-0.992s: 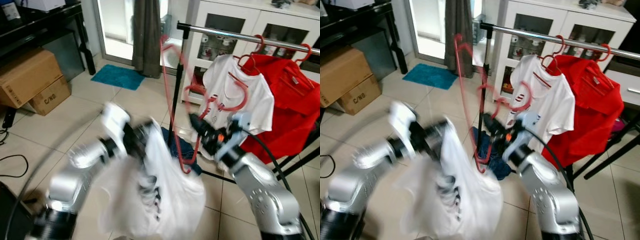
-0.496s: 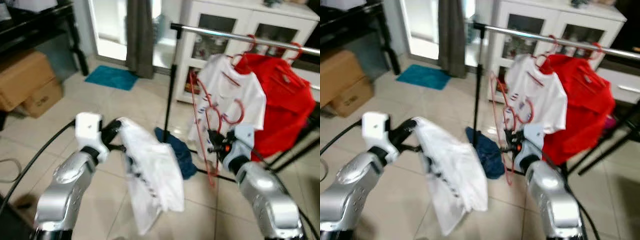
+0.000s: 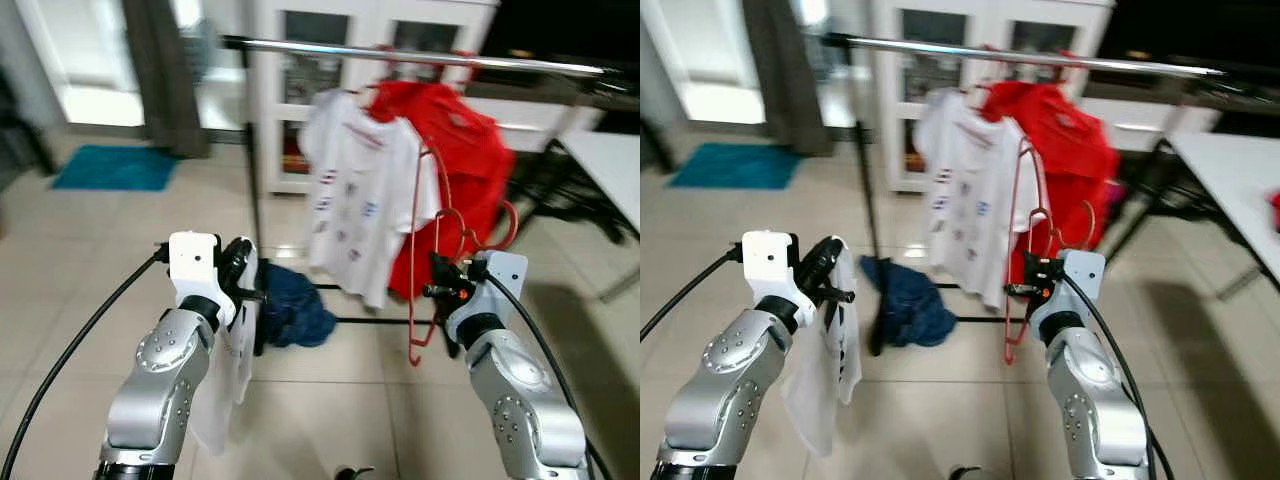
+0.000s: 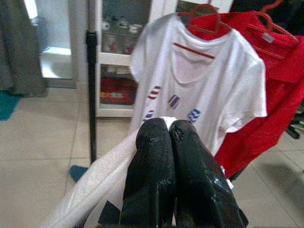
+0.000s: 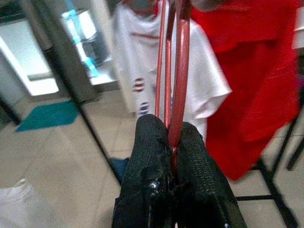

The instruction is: Hang hanger

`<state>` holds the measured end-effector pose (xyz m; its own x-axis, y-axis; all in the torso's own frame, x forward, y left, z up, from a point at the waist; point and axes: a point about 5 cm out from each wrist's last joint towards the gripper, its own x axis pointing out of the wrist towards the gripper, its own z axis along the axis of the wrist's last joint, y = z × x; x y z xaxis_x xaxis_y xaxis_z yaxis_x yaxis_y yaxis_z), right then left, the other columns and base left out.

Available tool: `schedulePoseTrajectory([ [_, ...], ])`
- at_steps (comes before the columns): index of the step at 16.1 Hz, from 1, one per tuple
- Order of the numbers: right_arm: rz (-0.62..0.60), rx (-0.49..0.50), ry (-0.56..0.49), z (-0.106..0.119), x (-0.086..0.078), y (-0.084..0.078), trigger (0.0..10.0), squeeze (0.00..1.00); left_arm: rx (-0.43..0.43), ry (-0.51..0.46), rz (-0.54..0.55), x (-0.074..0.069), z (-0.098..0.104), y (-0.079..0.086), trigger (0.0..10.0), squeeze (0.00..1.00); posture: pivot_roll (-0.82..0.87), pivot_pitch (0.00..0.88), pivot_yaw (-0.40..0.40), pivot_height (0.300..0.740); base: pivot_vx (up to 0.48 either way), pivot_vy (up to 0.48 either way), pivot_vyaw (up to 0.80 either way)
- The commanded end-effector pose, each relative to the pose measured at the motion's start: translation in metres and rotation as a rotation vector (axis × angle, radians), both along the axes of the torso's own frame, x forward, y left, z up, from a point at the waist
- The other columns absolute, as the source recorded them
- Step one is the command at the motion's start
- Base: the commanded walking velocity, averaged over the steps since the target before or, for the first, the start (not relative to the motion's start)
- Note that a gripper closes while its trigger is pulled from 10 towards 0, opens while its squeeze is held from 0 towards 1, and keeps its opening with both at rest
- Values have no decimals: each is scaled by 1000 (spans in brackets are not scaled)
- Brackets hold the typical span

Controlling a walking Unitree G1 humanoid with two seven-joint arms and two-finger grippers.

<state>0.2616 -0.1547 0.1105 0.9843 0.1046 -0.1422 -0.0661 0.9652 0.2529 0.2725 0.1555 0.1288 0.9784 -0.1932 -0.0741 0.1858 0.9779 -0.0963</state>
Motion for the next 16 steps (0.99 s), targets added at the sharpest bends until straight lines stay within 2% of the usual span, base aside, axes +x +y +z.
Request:
schedulePoseTrajectory([
  [1, -32, -19, -67, 12, 1, -2, 10000, 0, 7, -17, 7, 4, 2, -3, 10000, 0, -89, 0, -25, 740, 0, 0, -800],
  [2, -37, -22, -69, 12, 1, -2, 10000, 0, 8, -17, 8, 4, 2, -4, 10000, 0, -89, 0, -25, 740, 0, 0, -800],
  [7, -67, 97, -59, 11, -1, -6, 10000, 0, -9, -9, -2, 7, 2, -7, 10000, 0, -95, 0, -20, 740, 0, 0, -800],
  [12, -59, 90, -33, 9, 0, -6, 10000, 0, 3, -7, -10, 3, 1, -9, 10000, 0, -94, 0, -34, 740, 0, 0, -800],
  [16, -41, 125, -28, 9, 1, -4, 10000, 0, 5, -5, -10, 3, 0, -9, 10000, 0, -93, 0, -35, 740, 0, 0, -800],
])
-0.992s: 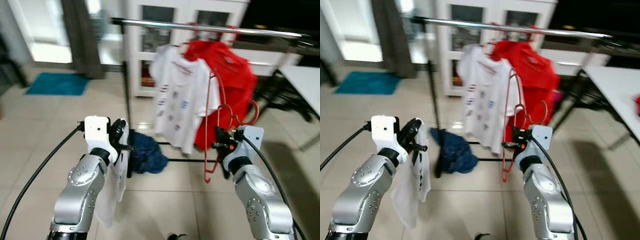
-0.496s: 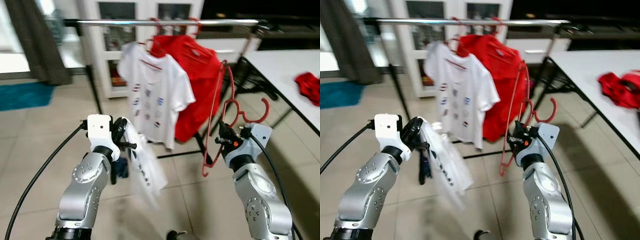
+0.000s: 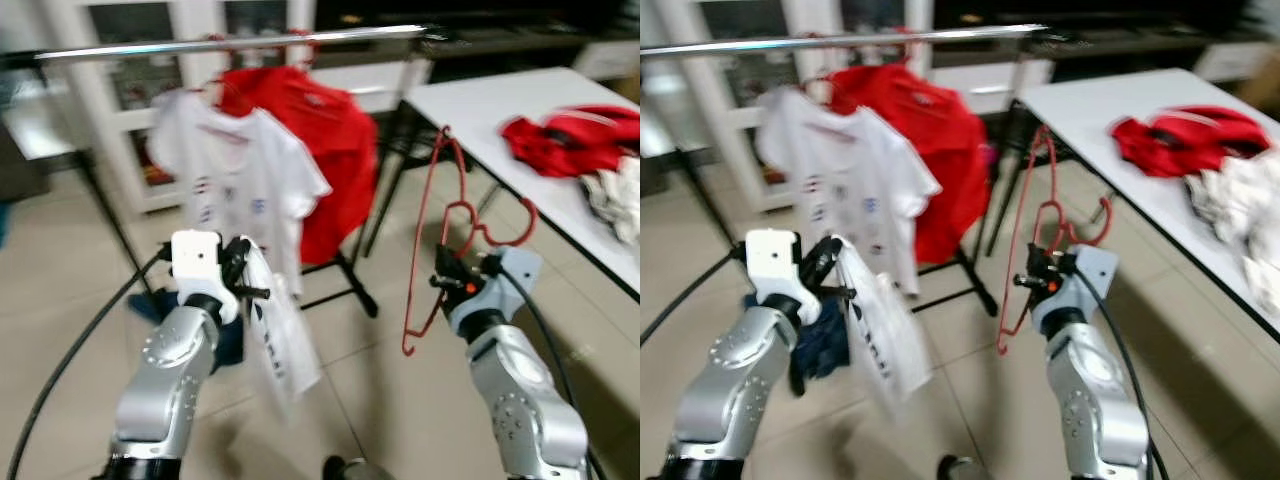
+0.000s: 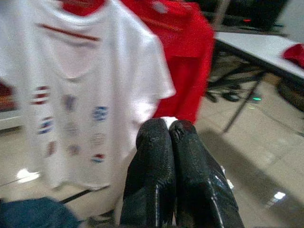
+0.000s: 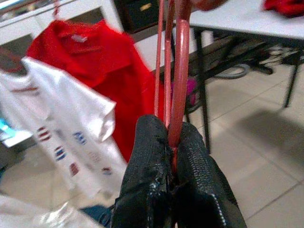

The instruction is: Hang hanger

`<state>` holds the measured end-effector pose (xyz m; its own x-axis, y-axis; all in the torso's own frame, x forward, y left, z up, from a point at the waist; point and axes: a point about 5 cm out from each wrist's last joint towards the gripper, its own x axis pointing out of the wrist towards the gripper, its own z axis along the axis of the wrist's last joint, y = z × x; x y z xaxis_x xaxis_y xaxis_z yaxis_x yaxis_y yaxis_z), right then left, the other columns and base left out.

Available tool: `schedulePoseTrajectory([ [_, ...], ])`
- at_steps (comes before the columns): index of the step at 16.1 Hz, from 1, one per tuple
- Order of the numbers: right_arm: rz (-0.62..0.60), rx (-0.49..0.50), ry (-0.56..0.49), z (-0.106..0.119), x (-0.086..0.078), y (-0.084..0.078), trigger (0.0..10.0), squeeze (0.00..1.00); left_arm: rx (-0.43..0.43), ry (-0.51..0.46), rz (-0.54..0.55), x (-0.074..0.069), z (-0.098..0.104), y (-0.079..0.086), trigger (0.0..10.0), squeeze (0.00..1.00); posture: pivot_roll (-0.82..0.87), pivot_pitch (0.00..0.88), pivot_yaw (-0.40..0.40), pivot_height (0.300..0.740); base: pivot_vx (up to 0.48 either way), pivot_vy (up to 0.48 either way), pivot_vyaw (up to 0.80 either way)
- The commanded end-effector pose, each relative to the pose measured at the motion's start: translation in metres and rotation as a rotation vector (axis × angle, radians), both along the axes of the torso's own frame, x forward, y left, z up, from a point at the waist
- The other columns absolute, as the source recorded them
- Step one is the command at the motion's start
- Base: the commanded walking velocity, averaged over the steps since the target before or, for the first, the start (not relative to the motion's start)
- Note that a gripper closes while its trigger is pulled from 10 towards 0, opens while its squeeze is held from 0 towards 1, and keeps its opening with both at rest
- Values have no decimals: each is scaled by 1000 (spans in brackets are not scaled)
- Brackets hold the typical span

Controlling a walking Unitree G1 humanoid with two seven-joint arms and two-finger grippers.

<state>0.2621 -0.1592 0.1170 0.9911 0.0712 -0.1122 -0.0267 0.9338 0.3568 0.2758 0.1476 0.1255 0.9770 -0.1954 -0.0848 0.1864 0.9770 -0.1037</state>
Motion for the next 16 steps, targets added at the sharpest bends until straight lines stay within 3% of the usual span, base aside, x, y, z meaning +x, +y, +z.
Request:
schedulePoseTrajectory([
  [1, 9, -19, 2, 1, 1, 0, 10000, 0, 10, -17, -9, 0, 4, -1, 10000, 0, -93, 0, -35, 740, 0, 0, -800],
  [2, 17, -64, 3, 1, 0, 0, 10000, 0, 9, -17, -10, 0, 4, -1, 10000, 0, -93, 0, -35, 740, 0, 0, -800],
  [6, -15, -43, -3, 0, 0, -3, 10000, 0, 2, 4, 0, 1, 2, -1, 10000, 0, -96, 0, -31, 740, 0, 0, -800],
  [9, -50, -34, 67, -7, 1, -8, 10000, 0, 55, 38, -100, -2, 0, -2, 10000, 0, -96, 0, -32, 740, 0, 0, -794],
  [10, -45, -54, 69, -7, 2, -9, 10000, 0, 60, 36, -129, -2, 0, -3, 10000, 0, -96, 0, -32, 740, 0, 0, -775],
  [12, 13, -211, 63, -5, 3, -11, 10000, 0, 85, 8, -101, 1, 5, 5, 10000, 0, -95, 0, -32, 740, 0, 0, -778],
  [16, -2, -301, 63, -4, 3, -14, 10000, 0, 78, -18, -89, 4, 13, 13, 10000, 0, -99, 0, -30, 740, 0, 0, -775],
])
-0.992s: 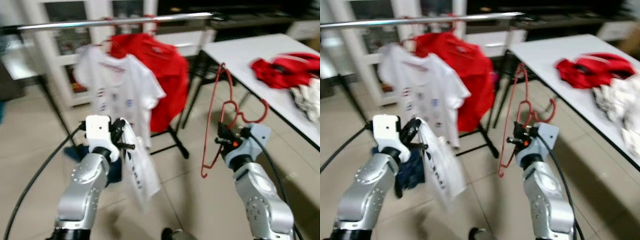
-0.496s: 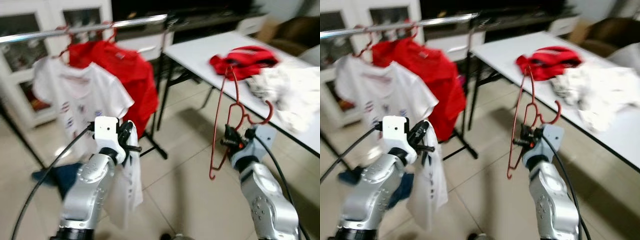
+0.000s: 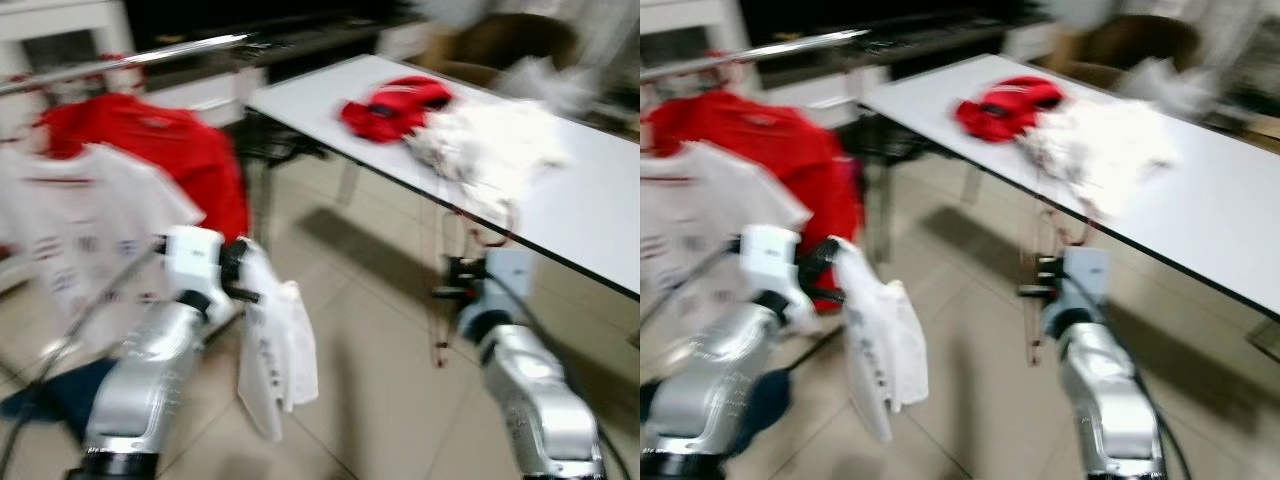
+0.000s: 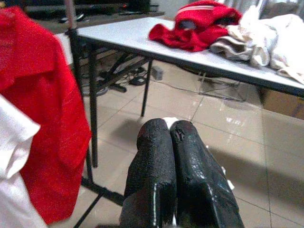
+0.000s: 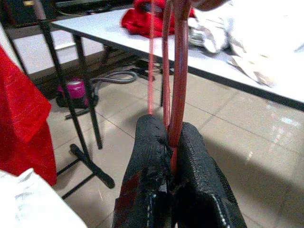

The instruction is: Hang hanger

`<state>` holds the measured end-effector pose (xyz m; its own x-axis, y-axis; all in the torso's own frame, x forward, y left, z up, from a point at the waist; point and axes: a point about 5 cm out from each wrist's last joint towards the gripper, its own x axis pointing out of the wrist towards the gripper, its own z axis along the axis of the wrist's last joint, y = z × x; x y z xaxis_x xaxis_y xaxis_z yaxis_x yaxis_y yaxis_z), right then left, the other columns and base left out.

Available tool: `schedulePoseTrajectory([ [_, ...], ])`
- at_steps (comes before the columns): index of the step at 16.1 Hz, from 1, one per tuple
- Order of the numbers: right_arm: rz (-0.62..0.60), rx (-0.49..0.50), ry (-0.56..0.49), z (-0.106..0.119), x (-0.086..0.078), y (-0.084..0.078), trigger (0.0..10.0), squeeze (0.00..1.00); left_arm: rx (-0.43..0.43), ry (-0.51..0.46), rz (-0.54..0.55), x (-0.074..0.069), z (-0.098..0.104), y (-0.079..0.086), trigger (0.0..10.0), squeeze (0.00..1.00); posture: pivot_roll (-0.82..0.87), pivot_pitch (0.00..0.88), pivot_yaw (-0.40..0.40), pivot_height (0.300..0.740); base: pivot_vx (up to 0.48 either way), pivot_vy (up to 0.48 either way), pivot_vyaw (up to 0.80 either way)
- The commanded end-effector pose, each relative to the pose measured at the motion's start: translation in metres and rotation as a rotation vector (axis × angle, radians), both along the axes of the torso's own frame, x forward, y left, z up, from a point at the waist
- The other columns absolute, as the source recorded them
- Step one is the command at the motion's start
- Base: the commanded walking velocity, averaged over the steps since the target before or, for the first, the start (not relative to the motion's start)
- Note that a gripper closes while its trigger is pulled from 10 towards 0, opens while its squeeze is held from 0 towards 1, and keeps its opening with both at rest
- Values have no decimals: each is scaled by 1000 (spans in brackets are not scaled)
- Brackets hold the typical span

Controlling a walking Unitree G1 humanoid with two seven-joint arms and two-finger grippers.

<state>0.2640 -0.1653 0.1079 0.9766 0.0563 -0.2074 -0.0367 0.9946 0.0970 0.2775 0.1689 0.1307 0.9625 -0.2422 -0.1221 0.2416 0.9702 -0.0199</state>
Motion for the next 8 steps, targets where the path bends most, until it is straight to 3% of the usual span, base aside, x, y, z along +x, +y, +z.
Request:
schedulePoseTrajectory([
  [1, -36, -15, -6, 4, -1, -8, 10000, 0, -6, -42, -33, 2, 9, -8, 10000, 0, -99, 0, -29, 740, 0, 0, -769],
  [5, -30, 3, 10, 2, -6, -6, 10000, 0, -2, -53, -55, 2, 11, -11, 10000, 0, -102, 0, -26, 740, 0, 0, -775],
  [7, -44, -37, 23, 1, -7, -7, 10000, 0, -4, -54, -62, 2, 11, -13, 10000, 0, -103, 0, -24, 740, 0, -263, 0],
  [8, -47, -11, 20, 1, -7, -6, 10000, 0, -3, -54, -63, 2, 11, -13, 10000, 0, -103, 0, -24, 740, 0, -292, 0],
])
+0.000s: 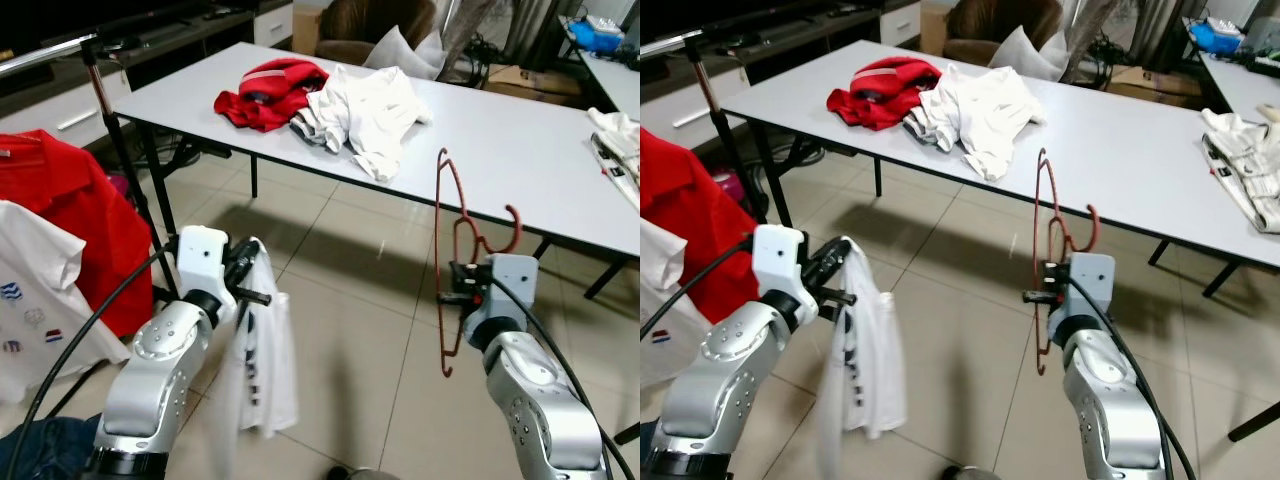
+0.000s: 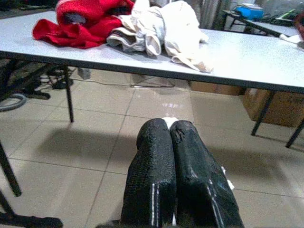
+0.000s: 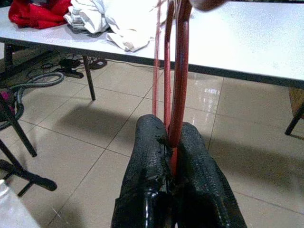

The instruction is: Hang hanger

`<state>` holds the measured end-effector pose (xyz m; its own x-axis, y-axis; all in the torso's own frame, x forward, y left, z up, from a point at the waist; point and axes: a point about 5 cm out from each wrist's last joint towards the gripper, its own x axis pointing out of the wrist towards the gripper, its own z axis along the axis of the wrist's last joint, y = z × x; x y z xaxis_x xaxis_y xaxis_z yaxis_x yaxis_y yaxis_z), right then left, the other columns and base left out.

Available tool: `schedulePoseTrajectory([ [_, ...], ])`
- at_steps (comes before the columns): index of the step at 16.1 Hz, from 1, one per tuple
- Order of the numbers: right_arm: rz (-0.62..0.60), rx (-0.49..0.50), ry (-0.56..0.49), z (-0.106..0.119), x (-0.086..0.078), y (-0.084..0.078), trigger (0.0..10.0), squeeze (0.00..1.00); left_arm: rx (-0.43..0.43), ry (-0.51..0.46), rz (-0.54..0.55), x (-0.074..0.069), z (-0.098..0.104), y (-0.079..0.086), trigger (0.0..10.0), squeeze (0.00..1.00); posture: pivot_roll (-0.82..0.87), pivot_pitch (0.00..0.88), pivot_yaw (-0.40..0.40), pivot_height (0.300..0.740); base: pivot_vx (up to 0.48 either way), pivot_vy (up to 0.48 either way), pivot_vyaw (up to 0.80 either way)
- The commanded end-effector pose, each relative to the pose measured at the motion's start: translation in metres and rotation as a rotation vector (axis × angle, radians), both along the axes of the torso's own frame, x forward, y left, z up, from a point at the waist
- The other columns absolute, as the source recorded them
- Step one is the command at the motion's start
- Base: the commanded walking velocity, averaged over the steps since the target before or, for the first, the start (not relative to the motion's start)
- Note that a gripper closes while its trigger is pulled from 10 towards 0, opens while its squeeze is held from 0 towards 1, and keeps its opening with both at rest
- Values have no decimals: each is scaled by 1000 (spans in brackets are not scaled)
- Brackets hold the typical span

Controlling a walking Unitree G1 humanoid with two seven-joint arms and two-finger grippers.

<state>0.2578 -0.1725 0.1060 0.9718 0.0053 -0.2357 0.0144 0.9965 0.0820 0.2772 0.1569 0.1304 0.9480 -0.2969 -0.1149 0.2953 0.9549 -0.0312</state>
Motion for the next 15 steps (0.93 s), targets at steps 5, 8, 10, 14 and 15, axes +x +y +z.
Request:
schedulePoseTrajectory([
  [5, 8, 10, -1, 3, -1, 6, 10000, 0, 16, -46, -10, 3, 11, 0, 10000, 0, -103, 0, -20, 740, 0, -292, 0],
  [8, 18, 20, -14, 6, -1, 9, 10000, 0, 9, -38, 9, 6, 11, 2, 10000, 0, -105, 0, -18, 740, 0, -96, 0],
  [10, 15, 29, -11, 6, -1, 9, 10000, 0, 10, -37, 7, 6, 10, 2, 10000, 0, -105, 0, -18, 740, 0, 127, 0],
  [14, 10, 32, -11, 5, 0, 9, 10000, 0, 16, -37, 2, 7, 10, 3, 10000, 0, -108, 0, -14, 740, 0, 444, -750],
  [15, 10, 32, -11, 5, 0, 9, 10000, 0, 16, -38, 2, 7, 10, 3, 10000, 0, -108, 0, -14, 740, 0, 465, -800],
])
